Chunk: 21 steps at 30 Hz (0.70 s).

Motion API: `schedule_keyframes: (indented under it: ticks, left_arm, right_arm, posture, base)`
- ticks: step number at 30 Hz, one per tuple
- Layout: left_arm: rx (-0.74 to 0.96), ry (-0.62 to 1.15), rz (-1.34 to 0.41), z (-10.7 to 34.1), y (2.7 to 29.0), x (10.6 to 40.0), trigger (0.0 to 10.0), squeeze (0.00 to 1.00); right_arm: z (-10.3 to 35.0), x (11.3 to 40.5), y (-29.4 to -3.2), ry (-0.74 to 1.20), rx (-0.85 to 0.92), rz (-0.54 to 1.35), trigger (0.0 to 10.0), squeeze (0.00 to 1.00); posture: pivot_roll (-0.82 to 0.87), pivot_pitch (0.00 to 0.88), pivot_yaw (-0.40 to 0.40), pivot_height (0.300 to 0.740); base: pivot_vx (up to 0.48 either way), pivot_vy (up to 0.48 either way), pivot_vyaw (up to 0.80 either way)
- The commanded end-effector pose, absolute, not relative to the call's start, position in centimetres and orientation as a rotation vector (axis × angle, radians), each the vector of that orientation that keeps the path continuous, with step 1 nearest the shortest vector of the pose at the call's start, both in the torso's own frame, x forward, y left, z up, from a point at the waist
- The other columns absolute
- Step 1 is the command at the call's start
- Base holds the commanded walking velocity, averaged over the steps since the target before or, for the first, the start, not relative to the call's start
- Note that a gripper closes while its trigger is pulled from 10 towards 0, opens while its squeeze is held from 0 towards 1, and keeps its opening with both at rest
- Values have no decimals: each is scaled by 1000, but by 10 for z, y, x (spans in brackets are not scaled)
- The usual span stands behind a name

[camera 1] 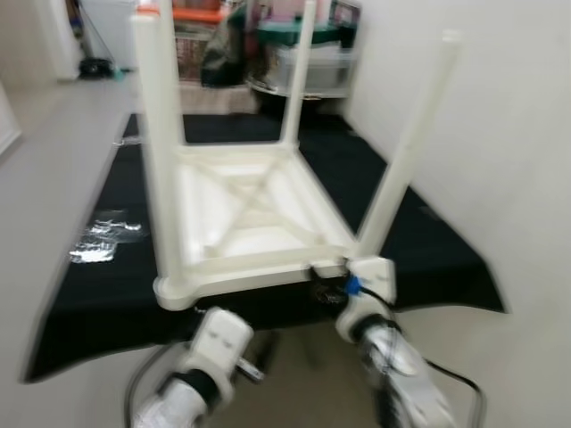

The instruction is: Building children table

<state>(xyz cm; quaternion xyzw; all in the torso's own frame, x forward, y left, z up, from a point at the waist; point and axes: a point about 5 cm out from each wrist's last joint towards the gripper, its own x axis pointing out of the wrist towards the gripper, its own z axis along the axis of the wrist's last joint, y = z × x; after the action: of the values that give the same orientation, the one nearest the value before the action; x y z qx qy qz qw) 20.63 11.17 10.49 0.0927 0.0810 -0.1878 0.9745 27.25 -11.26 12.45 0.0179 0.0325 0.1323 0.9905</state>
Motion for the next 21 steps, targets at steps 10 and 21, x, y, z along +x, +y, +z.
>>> schedule_keyframes:
  ticks: [10, 21]
  left_arm:
    - [167, 142, -355, 107, 109, 210, 10000, 0]
    - [166, 144, -365, 105, 108, 210, 10000, 0]
  right_arm:
    - [127, 281, -136, 63, 127, 283, 10000, 0]
    - [149, 298, -170, -33, 131, 165, 10000, 239]
  posture:
    - [83, 13, -139, 740]
    - [84, 17, -138, 740]
  base:
    - [0, 0, 0]
    - [0, 0, 0]
